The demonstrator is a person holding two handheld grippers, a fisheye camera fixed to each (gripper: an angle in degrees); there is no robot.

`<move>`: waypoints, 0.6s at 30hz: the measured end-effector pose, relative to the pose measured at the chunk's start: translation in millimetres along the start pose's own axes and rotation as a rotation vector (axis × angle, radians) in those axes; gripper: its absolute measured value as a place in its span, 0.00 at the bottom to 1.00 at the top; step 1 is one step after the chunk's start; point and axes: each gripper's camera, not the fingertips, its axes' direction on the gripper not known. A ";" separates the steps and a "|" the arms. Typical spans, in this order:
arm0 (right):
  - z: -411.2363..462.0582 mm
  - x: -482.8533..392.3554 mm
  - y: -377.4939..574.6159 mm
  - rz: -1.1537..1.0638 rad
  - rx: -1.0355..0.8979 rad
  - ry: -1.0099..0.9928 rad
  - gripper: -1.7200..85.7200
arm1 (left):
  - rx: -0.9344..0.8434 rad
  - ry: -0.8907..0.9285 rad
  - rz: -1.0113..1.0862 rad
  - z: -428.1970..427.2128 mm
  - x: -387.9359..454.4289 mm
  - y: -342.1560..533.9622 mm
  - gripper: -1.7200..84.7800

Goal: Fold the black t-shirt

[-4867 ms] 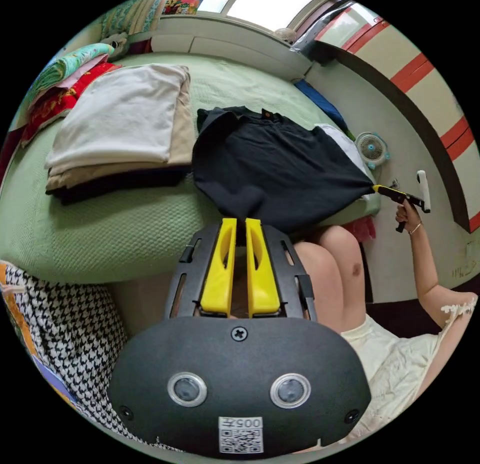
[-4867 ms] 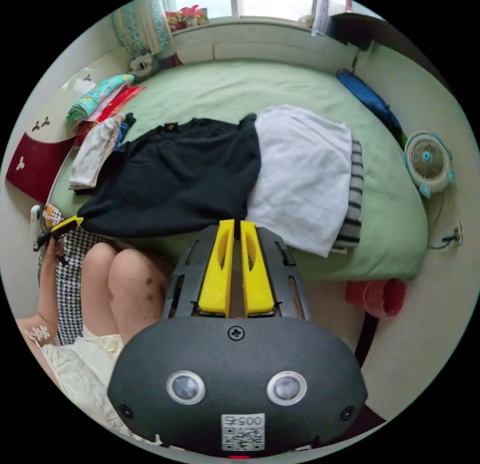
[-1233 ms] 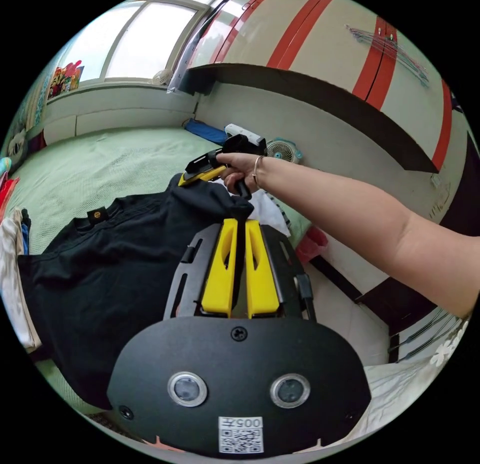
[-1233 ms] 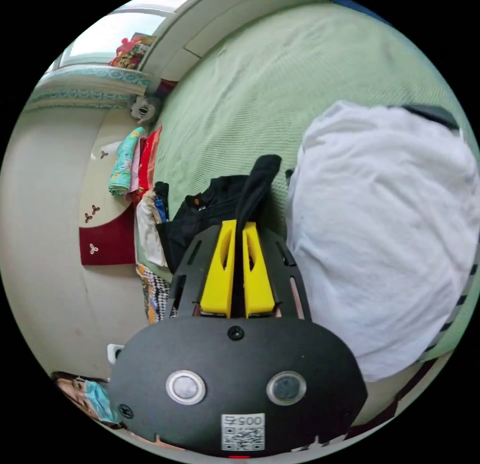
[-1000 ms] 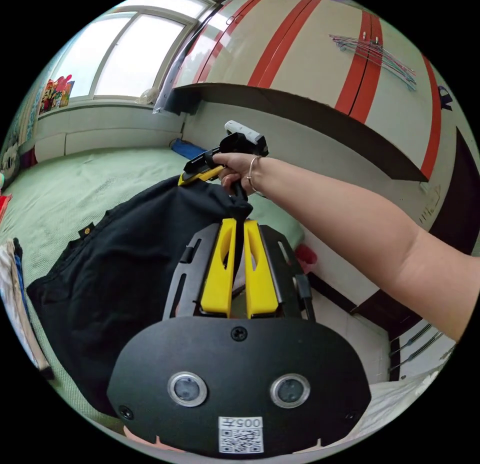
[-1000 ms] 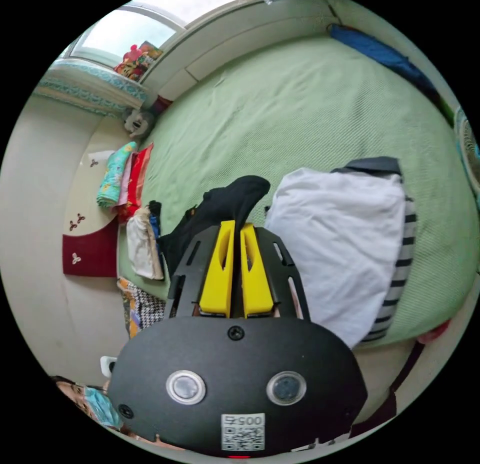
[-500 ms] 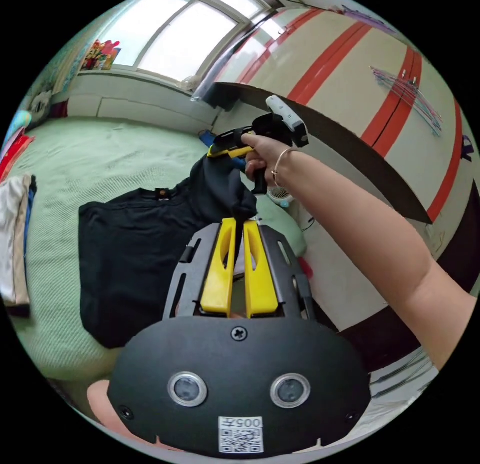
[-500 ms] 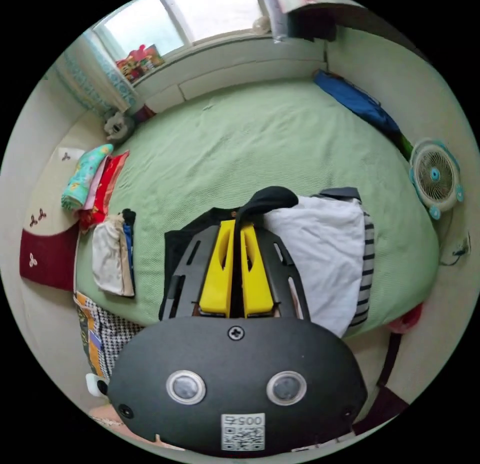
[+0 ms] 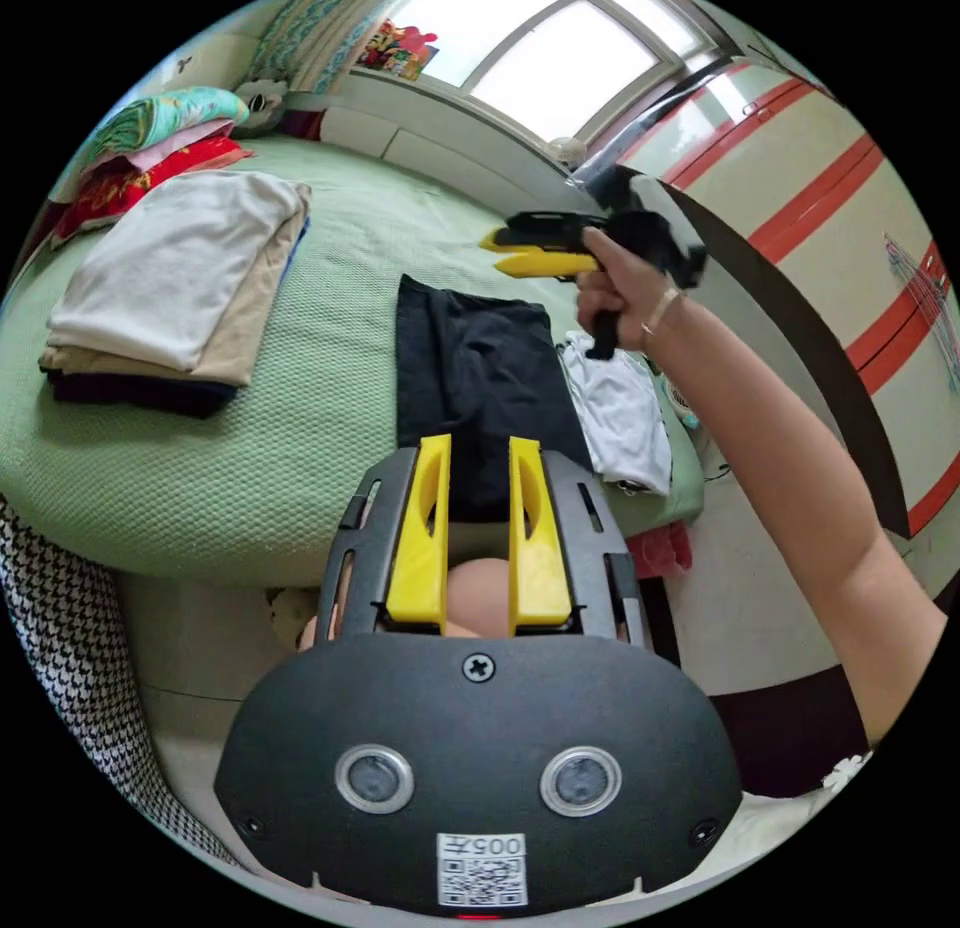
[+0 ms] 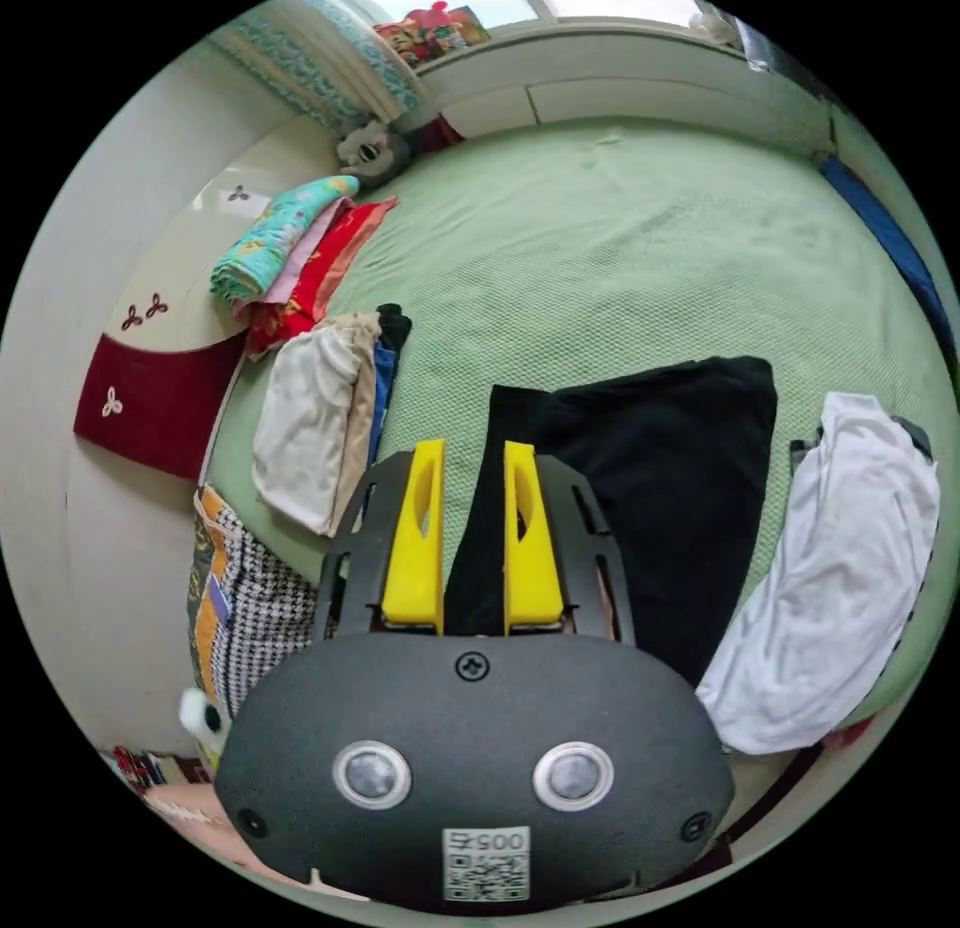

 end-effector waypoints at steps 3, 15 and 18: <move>-14.6 -11.9 39.3 -0.172 0.003 0.081 0.07 | 0.003 0.004 -0.012 -0.7 -12.3 -11.3 0.13; 60.2 -7.3 198.1 -0.227 -0.106 0.127 0.09 | -0.235 -0.108 0.229 89.2 17.6 -66.2 0.16; 45.6 -9.5 195.7 -0.233 -0.083 0.083 0.10 | -0.324 -0.243 0.273 119.0 17.4 -70.2 0.15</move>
